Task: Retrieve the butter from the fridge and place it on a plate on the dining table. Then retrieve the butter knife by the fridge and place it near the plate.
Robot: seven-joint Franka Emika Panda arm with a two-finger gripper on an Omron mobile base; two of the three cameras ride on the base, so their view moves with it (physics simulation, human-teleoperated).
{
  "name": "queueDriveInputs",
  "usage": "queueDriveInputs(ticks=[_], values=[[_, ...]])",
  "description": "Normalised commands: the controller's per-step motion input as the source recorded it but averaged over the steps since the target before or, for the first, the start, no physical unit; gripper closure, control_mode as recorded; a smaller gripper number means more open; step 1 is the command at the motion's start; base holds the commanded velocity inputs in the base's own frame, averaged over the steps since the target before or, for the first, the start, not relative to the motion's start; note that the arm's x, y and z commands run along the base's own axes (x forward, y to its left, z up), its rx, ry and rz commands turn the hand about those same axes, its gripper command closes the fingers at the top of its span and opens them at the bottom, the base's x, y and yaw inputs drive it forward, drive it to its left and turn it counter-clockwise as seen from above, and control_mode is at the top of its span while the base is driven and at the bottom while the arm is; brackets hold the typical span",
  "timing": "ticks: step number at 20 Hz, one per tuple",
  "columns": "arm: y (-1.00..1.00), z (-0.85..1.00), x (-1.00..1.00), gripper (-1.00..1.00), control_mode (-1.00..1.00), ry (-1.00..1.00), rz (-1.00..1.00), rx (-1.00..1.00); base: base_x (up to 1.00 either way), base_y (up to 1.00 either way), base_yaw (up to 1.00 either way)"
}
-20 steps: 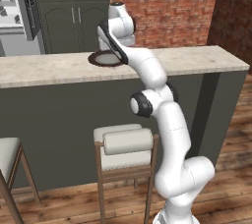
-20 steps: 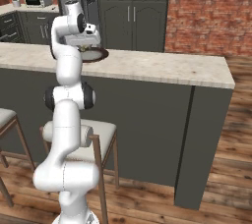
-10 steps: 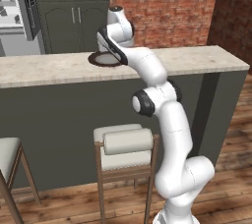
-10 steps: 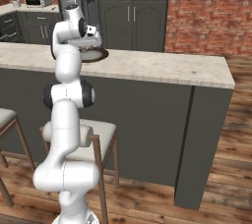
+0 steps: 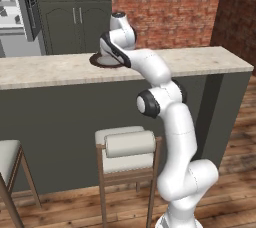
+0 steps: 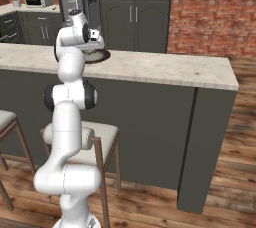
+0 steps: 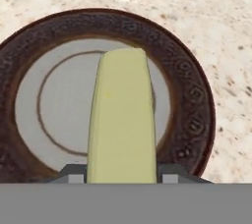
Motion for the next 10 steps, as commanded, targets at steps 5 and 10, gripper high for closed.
queueDriveInputs(ticks=[5, 10], values=[[0.01, -0.01, 0.37, 1.00, -1.00, 0.02, 0.00, 0.00, 0.00, 0.00, 0.00], [0.00, 0.00, 0.21, 1.00, -1.00, 0.01, 0.00, 0.00, 0.00, 0.00, 0.00]])
